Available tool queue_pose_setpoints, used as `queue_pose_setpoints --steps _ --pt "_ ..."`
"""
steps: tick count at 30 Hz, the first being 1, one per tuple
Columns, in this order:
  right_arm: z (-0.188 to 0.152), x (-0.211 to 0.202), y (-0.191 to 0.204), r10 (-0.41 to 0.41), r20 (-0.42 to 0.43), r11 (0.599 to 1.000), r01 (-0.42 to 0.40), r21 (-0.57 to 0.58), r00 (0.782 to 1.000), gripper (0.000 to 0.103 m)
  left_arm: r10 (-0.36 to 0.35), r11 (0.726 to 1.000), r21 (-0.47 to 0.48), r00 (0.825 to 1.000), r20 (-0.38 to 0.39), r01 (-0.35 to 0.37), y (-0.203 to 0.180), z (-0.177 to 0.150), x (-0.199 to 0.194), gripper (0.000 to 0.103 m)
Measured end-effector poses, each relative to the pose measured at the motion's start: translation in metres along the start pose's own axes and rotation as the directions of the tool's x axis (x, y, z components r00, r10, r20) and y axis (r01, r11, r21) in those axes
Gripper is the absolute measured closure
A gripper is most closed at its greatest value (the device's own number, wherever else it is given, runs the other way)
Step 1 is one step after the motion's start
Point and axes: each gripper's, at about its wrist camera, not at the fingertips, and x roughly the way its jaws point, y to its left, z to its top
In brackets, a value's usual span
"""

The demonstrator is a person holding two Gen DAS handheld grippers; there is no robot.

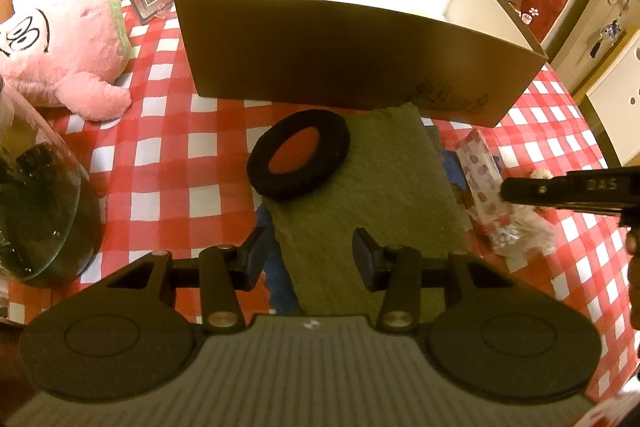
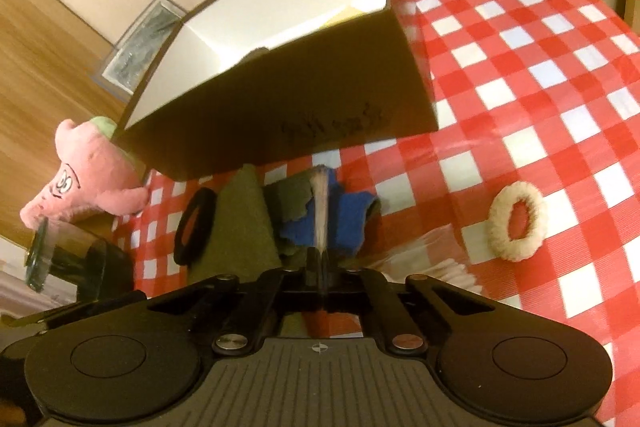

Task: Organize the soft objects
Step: 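Grasp the printed paper packet with the right gripper, then grasp the black round ring with the left gripper while the right gripper lifts the paper packet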

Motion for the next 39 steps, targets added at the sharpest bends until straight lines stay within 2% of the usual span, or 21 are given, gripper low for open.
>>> queue_pose_setpoints --steps 5,9,13,16,20,27,29,39 --pt "-0.001 -0.007 0.004 -0.004 0.020 0.998 0.005 -0.055 1.000 0.103 0.004 1.000 0.016 1.000 0.006 -0.004 -0.001 0.001 0.002 0.060" --pt "-0.006 0.003 0.014 -0.005 -0.014 0.987 0.002 -0.161 1.000 0.102 0.001 1.000 0.017 1.000 0.006 -0.001 -0.002 0.001 0.003 0.060" --pt "-0.017 0.020 0.025 -0.068 -0.040 0.962 0.055 -0.267 0.997 0.097 0.000 1.000 0.016 1.000 0.004 0.000 -0.001 0.000 0.003 0.060" --pt "-0.022 0.026 0.027 -0.096 -0.051 0.953 0.077 -0.293 0.994 0.088 0.003 1.000 0.009 1.000 0.002 -0.003 0.000 0.000 0.004 0.060" --pt "-0.022 0.028 0.027 -0.069 -0.047 0.957 0.053 -0.285 0.997 0.085 0.001 1.000 0.011 1.000 -0.001 -0.001 0.001 -0.001 0.006 0.060" --pt "-0.016 0.035 0.023 -0.083 -0.025 0.965 0.074 -0.252 0.996 0.086 -0.001 1.000 0.029 1.000 0.006 0.001 -0.001 0.000 0.009 0.060" --pt "-0.016 0.033 0.022 -0.074 -0.015 0.966 0.068 -0.250 0.997 0.100 0.001 0.999 0.037 1.000 0.014 -0.001 -0.001 0.001 0.009 0.060" --pt "-0.010 0.007 0.031 -0.027 0.032 0.968 0.034 -0.247 0.999 0.101 0.017 0.992 0.121 0.996 0.086 -0.028 -0.004 0.015 0.016 0.060"
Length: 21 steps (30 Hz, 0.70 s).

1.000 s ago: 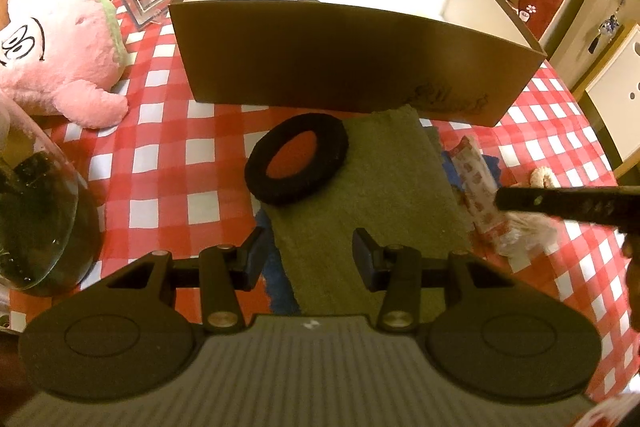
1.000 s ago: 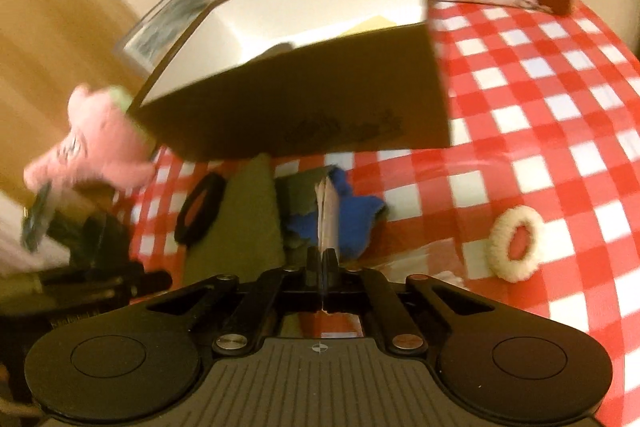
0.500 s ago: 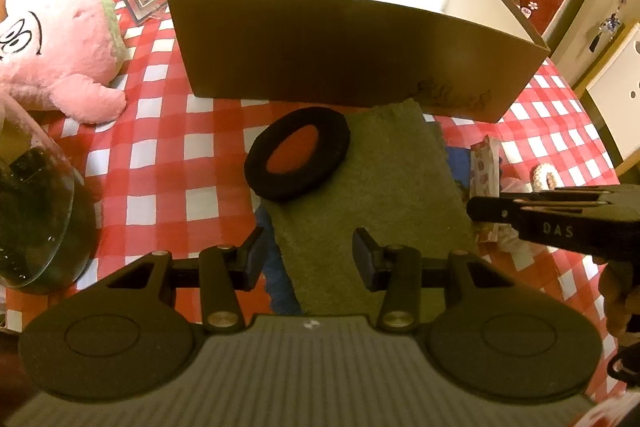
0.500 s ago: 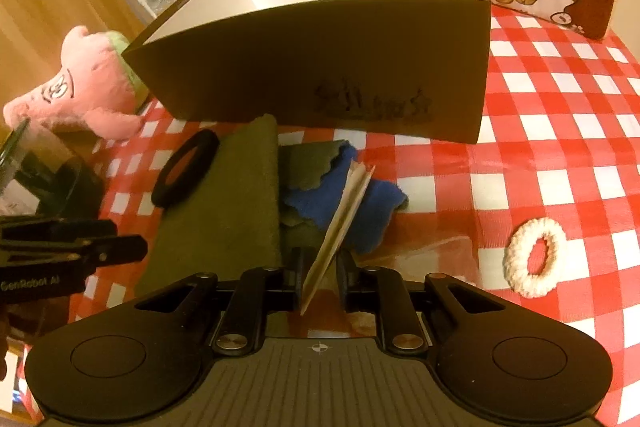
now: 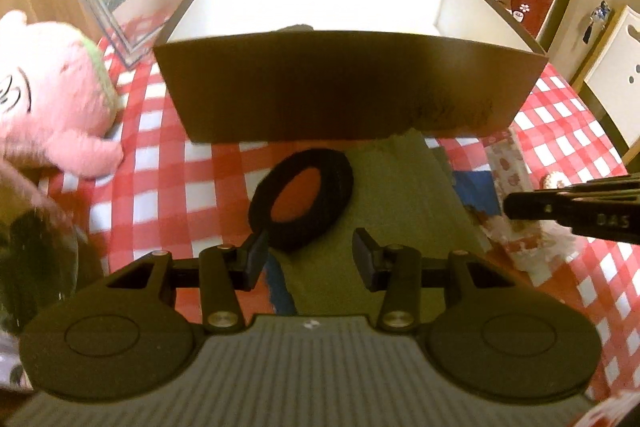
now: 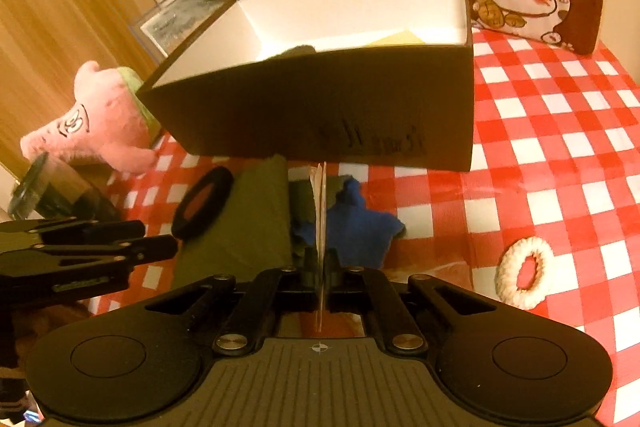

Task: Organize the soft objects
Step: 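Grasp the black round ring with the left gripper while the right gripper lifts the paper packet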

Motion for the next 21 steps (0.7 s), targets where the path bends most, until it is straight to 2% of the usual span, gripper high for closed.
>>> queue_pose_setpoints --steps 5,9,13,15,21 --pt "0.003 -0.003 0.002 0.002 0.008 1.000 -0.002 0.007 1.000 0.101 0.020 0.996 0.089 1.000 0.011 -0.021 -0.008 0.005 0.017 0.060" --pt "0.005 -0.002 0.000 0.001 0.007 1.000 -0.001 0.025 1.000 0.100 0.002 0.993 0.120 1.000 -0.014 0.000 -0.009 0.007 0.034 0.062" --pt "0.005 -0.002 -0.003 -0.007 -0.001 0.999 0.007 0.037 1.000 0.100 -0.029 0.993 0.112 0.999 -0.031 0.032 -0.003 0.009 0.048 0.078" --pt "0.004 -0.003 -0.004 -0.009 -0.002 0.999 0.009 0.044 1.000 0.100 -0.043 0.992 0.113 0.999 -0.026 0.046 -0.001 0.009 0.051 0.081" --pt "0.004 -0.005 -0.005 -0.018 0.001 0.999 0.018 0.048 1.000 0.100 -0.026 0.989 0.144 1.000 -0.006 0.027 -0.006 0.010 0.048 0.091"
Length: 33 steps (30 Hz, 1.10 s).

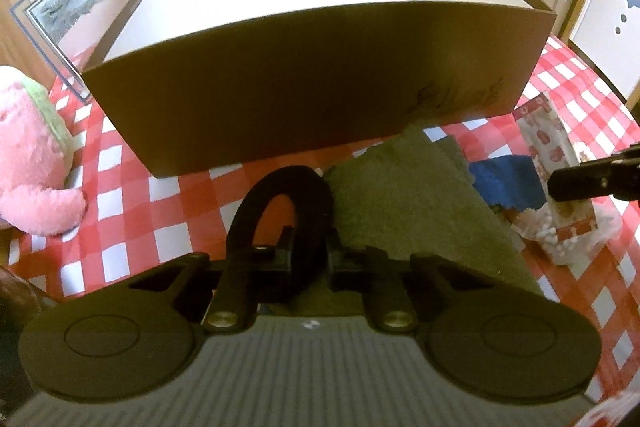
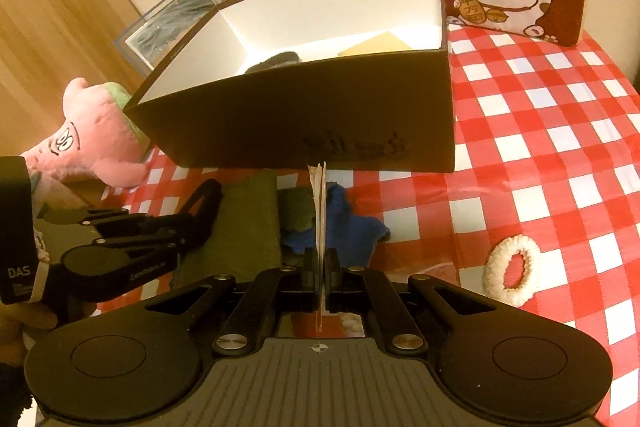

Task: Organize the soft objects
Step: 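Grasp the black round ring with the left gripper while the right gripper lifts the paper packet, then carry the black ring and paper packet over the box with both grippers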

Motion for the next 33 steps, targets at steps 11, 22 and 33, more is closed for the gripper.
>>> queue_pose_setpoints --steps 11,22,33 --pt "0.000 -0.008 0.000 0.000 0.009 1.000 0.000 -0.025 1.000 0.100 0.009 0.994 -0.105 0.999 0.042 -0.004 0.015 0.005 -0.032 0.096" --pt "0.005 -0.028 0.009 0.022 0.052 0.998 -0.019 -0.057 0.998 0.100 -0.004 0.980 -0.197 0.994 0.106 0.025 0.023 0.004 -0.077 0.096" --pt "0.033 -0.052 0.022 0.068 0.124 0.993 -0.056 -0.101 0.990 0.100 -0.015 0.980 -0.190 0.967 0.254 0.065 0.023 0.039 -0.124 0.096"
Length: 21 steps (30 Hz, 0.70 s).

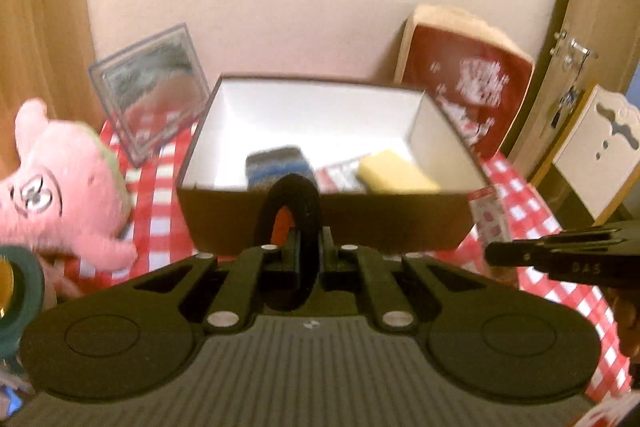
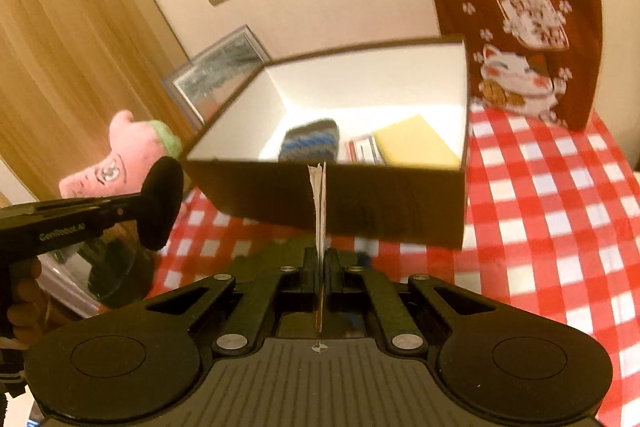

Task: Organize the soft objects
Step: 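Carry the black ring and paper packet over the box with both grippers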

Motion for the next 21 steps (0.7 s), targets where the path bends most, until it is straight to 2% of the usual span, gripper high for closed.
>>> queue_pose_setpoints --steps 10,15,21 --pt "0.058 0.007 -0.003 0.021 0.084 1.000 -0.020 -0.016 0.996 0.100 -0.029 0.999 0.027 0.998 0.062 0.027 -0.015 0.056 0.023 0.096" --pt "0.084 0.024 -0.007 0.014 0.097 1.000 -0.012 -0.025 0.995 0.100 -0.034 0.999 0.032 0.998 0.054 0.033 -0.019 0.075 0.049 0.096" --pt "0.108 0.053 -0.018 0.005 0.073 1.000 -0.004 -0.017 0.997 0.100 -0.049 0.998 0.031 0.999 0.022 0.048 -0.019 0.093 0.084 0.096"
